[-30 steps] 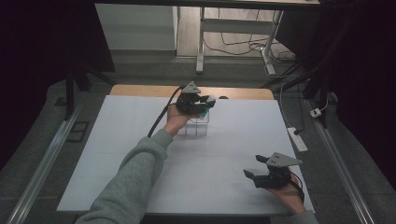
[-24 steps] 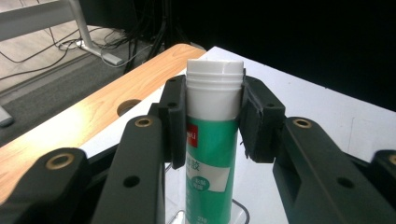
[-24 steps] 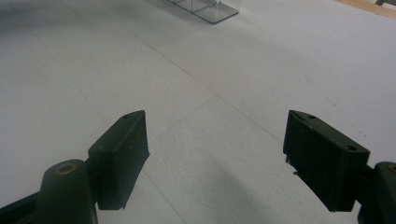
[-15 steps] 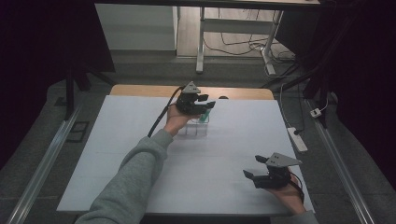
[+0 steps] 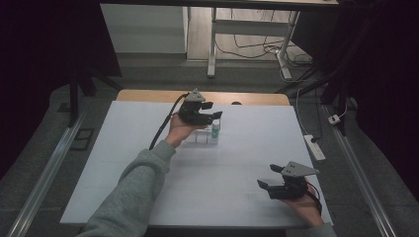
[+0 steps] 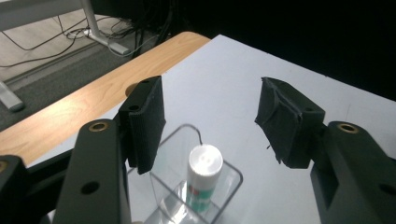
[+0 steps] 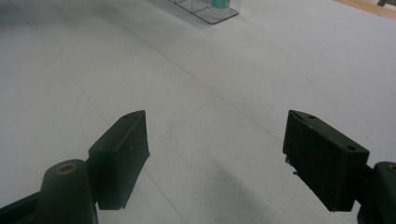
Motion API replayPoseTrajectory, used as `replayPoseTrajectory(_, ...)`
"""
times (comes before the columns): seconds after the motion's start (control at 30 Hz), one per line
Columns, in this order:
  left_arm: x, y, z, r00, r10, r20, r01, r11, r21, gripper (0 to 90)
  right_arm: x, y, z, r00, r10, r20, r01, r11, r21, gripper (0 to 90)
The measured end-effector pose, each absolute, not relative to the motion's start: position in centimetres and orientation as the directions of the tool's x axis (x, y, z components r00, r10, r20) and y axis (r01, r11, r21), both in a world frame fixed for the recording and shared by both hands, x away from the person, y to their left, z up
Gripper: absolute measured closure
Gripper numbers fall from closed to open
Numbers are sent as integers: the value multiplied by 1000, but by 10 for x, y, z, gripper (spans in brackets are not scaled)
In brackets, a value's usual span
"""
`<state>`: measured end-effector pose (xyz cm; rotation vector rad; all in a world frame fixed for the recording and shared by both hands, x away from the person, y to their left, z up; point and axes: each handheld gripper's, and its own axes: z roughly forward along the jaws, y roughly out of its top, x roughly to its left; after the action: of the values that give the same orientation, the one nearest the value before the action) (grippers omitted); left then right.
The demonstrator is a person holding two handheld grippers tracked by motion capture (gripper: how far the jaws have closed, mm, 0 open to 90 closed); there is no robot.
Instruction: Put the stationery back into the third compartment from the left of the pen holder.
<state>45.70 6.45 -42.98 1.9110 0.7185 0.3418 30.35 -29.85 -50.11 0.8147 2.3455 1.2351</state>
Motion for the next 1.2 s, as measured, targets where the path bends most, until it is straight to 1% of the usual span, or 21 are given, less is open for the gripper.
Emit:
replayPoseTrajectory(0.17,447,76,-428,785,614,-81,325,-297,898,415,303,-298,-501,-764,643,-57,322,457,829,217)
replayPoseTrajectory(0.37,425,94,-426,792,609,-52,299,-311,902,415,303,-298,-502,-766,640,-57,323,460,827,217)
replayPoseTrajectory(0.73,386,128,-434,778,628,-21,292,-332,897,416,303,-297,-502,-768,638,-57,321,460,828,218)
replayPoseTrajectory(0.97,358,147,-443,785,619,-26,301,-344,889,415,302,-298,-502,-763,644,-62,322,461,827,218)
replayPoseTrajectory(1.2,329,176,-458,766,642,-28,319,-342,884,412,303,-297,-502,-765,641,-61,320,461,828,218)
